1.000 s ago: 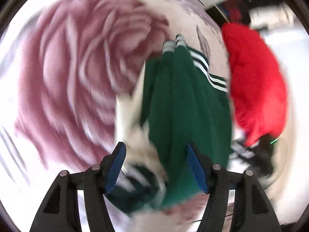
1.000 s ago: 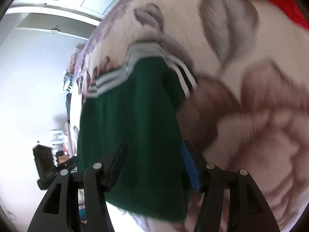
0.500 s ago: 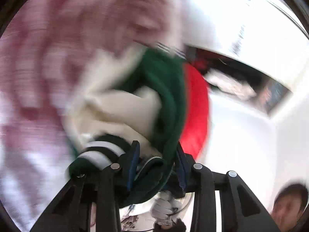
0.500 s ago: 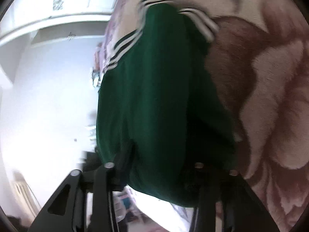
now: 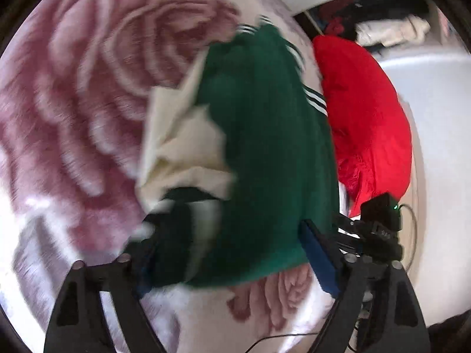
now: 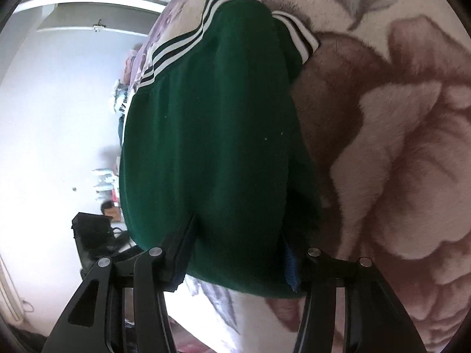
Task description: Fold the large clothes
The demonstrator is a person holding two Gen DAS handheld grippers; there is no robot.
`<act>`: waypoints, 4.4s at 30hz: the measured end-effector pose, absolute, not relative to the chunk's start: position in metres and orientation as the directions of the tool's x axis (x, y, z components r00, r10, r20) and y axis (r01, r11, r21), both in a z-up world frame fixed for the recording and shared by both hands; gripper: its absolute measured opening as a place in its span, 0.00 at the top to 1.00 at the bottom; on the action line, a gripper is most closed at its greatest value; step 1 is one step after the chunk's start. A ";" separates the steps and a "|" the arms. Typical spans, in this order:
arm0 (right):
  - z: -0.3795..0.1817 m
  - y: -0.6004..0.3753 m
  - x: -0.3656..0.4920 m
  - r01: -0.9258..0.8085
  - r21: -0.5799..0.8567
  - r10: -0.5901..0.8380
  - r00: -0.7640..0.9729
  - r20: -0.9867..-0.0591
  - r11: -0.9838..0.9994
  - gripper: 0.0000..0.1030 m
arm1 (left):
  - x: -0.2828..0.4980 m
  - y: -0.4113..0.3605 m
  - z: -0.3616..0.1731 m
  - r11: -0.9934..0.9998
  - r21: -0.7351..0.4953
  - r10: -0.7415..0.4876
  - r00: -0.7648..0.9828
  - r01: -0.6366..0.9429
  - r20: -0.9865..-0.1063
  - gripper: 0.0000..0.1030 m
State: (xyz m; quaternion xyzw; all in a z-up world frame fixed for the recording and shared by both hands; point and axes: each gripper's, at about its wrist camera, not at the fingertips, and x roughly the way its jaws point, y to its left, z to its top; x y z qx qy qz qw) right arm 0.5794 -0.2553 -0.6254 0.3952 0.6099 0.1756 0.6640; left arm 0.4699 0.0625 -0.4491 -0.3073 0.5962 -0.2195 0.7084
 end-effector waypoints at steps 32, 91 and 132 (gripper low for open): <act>-0.577 -0.215 0.584 0.102 0.605 0.584 0.175 -0.792 0.790 0.77 | 0.500 0.033 -0.414 0.870 -0.489 -0.467 0.217 -0.060 -0.857 0.74; -0.715 -0.267 0.328 0.749 0.657 0.714 0.412 -0.566 0.088 0.39 | 0.487 0.089 -0.492 0.624 -0.757 -0.774 -0.015 -0.194 -0.633 0.00; -0.538 -0.204 0.595 -0.119 0.529 0.537 0.037 -0.843 0.840 0.11 | 0.253 0.177 -0.458 0.842 -0.264 -0.218 0.150 -0.471 -0.964 0.00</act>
